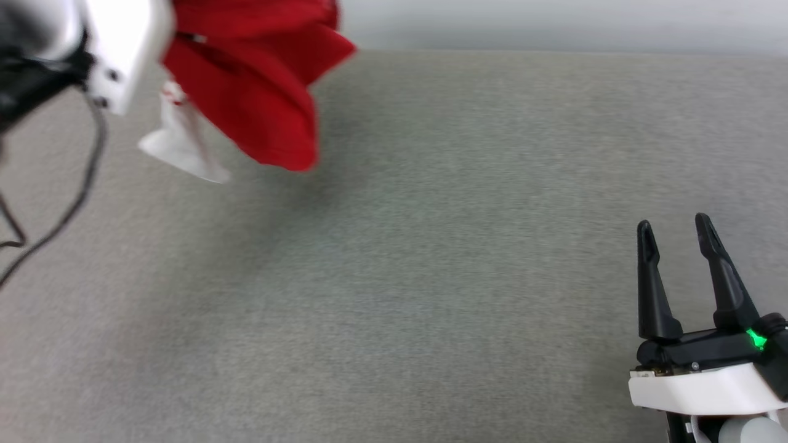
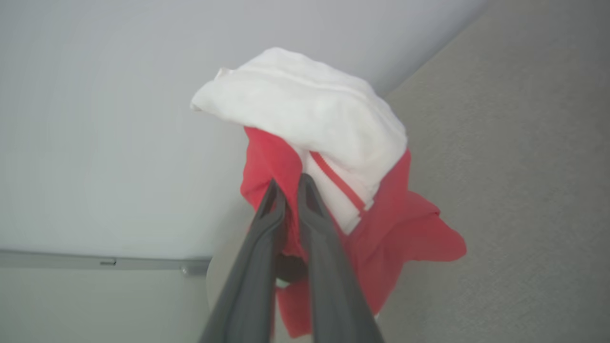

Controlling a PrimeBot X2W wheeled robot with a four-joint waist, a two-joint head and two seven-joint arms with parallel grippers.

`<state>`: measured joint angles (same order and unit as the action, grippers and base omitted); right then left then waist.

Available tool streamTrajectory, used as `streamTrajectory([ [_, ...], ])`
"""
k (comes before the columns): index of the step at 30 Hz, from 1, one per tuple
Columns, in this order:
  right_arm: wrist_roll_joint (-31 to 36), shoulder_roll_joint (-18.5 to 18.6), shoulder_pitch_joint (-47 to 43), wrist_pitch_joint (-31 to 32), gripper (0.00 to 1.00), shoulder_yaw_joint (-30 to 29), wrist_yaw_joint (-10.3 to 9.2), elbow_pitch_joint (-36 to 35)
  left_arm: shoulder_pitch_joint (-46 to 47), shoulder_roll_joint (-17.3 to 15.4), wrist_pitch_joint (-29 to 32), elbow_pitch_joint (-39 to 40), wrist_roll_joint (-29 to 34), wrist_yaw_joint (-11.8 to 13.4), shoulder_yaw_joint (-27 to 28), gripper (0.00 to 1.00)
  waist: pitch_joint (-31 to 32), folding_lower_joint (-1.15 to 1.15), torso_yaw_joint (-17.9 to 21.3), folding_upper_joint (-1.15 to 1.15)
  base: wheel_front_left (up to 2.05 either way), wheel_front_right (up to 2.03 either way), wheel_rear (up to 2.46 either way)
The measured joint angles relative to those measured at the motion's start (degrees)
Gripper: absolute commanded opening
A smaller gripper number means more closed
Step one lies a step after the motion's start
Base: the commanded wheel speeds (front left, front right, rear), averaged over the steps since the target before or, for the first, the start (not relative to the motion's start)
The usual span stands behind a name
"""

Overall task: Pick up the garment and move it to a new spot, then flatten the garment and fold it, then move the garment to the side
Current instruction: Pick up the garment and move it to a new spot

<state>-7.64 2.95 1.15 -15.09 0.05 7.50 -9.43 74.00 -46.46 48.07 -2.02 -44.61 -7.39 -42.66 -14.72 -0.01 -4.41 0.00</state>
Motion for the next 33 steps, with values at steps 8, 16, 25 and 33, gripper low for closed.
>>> streamTrajectory([
  [8, -1.4, 0.0, -0.1, 0.0, 1.00, 0.0, 0.00, 0.0, 0.6, 7.3, -1.6, 2.3, -1.2, 0.0, -9.3, 0.00, 1.0, 0.00, 7.7, 0.00, 0.00, 0.00, 0.00],
  [16, -2.9, 0.0, 0.8, 0.0, 1.00, -0.1, 0.00, -0.4, -4.0, 16.1, -5.6, -1.6, -2.4, 0.0, -20.5, 0.00, -2.5, 0.00, 13.2, 0.00, 0.00, 0.00, 0.00],
  [25, -4.0, 0.0, 3.3, 0.0, 1.00, -0.3, 0.00, -0.7, -11.8, 23.8, -10.4, -9.2, -4.0, 0.0, -30.4, 0.00, -8.9, 0.01, 15.9, 0.00, 0.00, 0.00, 0.00],
  [33, -4.0, 0.0, 3.5, 0.0, 1.00, -1.3, 0.00, 0.3, -14.5, 25.0, -18.3, -11.6, -0.3, 0.1, -30.6, 1.00, -9.2, 0.01, 15.9, 0.00, 0.00, 0.00, 0.00],
])
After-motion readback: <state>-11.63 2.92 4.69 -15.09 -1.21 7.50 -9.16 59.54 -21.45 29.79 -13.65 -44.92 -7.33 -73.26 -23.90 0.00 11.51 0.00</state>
